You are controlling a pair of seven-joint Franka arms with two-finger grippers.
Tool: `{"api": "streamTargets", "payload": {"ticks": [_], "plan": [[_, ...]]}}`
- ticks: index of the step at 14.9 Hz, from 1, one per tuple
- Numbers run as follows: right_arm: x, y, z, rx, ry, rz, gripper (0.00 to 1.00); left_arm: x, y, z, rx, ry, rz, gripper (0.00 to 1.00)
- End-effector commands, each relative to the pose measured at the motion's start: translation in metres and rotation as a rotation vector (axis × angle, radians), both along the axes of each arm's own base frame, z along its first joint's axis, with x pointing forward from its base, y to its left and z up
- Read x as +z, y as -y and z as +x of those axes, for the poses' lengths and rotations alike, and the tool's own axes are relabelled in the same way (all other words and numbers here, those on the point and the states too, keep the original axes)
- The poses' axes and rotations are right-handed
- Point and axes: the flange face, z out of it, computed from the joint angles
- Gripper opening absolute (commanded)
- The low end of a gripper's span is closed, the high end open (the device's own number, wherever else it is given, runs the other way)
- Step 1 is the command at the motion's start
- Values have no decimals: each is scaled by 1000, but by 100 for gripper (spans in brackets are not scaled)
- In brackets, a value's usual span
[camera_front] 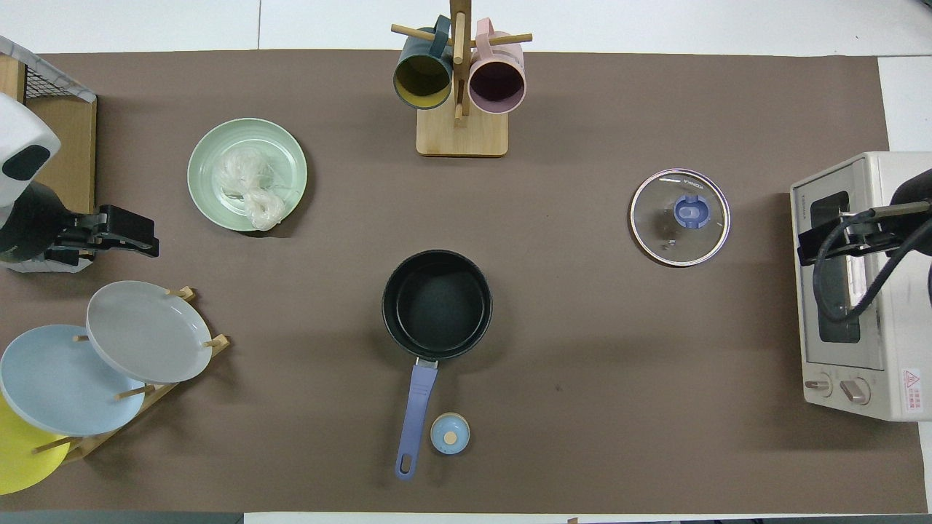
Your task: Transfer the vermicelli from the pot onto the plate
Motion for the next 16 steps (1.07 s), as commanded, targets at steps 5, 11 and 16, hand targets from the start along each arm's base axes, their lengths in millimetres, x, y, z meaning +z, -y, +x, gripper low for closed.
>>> {"api": "streamTargets", "payload": {"ticks": [5, 11, 16], "plan": [[2, -2, -2, 10, 17, 27, 100, 16, 2, 3, 0, -9, 32, 100], [3, -1, -2, 7, 19, 27, 100, 18, 1, 4, -6, -2, 22, 100], [3, 0, -2, 7, 18, 27, 100, 17, 2, 4, -6, 2, 17, 100]]}}
